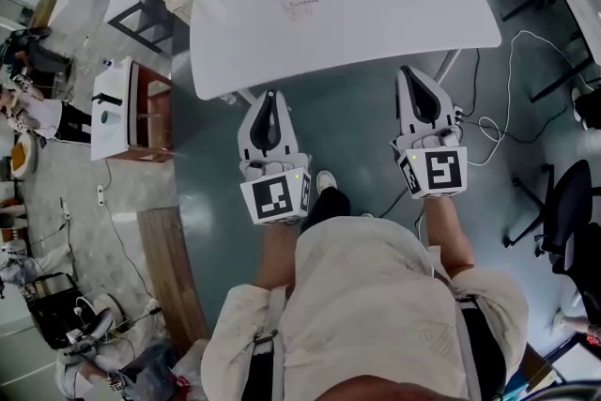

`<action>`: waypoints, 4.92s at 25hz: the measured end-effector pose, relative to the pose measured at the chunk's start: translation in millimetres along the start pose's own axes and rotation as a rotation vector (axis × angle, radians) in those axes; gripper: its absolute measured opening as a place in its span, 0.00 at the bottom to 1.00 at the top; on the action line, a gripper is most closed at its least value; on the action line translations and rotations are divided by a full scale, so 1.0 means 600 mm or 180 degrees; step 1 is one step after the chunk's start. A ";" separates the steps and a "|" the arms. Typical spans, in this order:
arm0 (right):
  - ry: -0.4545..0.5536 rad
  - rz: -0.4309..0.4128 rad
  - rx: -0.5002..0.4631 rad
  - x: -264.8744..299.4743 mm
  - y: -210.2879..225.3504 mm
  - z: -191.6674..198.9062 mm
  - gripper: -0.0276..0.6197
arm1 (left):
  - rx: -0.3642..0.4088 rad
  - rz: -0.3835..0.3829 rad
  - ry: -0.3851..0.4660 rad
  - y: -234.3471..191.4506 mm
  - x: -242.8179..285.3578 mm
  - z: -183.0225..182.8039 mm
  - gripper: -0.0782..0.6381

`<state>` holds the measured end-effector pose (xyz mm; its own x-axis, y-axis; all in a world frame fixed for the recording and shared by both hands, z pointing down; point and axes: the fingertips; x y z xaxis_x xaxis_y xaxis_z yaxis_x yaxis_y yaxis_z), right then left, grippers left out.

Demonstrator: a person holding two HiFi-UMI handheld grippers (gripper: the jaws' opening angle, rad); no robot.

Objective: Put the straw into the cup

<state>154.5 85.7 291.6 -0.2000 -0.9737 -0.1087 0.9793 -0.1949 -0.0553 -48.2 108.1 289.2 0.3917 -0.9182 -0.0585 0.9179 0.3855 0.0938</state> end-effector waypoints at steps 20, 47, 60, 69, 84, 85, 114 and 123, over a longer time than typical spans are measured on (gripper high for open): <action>-0.0174 0.0062 -0.0250 0.294 -0.169 0.027 0.05 | -0.0248 0.0167 0.0032 -0.299 0.177 0.056 0.13; -0.0075 0.0148 0.0238 0.562 0.056 0.089 0.05 | -0.0237 0.0284 -0.0161 -0.248 0.535 0.075 0.13; -0.0277 -0.0128 0.0419 0.686 0.119 0.189 0.05 | -0.0378 0.0141 -0.0466 -0.236 0.670 0.157 0.13; -0.0527 -0.0236 0.0286 0.791 0.062 0.245 0.05 | -0.0784 0.0120 -0.0696 -0.318 0.733 0.268 0.13; -0.0895 -0.0336 0.0204 0.902 -0.014 0.346 0.05 | -0.1531 0.0137 -0.1136 -0.377 0.768 0.437 0.13; -0.0911 -0.0344 0.0201 0.907 -0.019 0.350 0.05 | -0.1551 0.0141 -0.1153 -0.380 0.770 0.444 0.13; -0.1191 -0.0485 0.0044 0.987 -0.133 0.424 0.05 | -0.1646 0.0523 -0.1249 -0.440 0.807 0.532 0.13; -0.1160 -0.0458 0.0031 0.981 -0.127 0.413 0.05 | -0.1575 0.0559 -0.1360 -0.431 0.804 0.537 0.20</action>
<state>-29.6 -501.4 477.7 -0.3122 -0.9140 0.2591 0.9427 -0.3319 -0.0348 -117.1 -463.9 556.8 0.5716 -0.7540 0.3236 0.8037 0.4350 -0.4061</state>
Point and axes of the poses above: the fingertips, and each gripper's own axes: x forward along the fingers, y to its right, z out of its underside, and after that the axes turned 11 degrees about z, right-handed
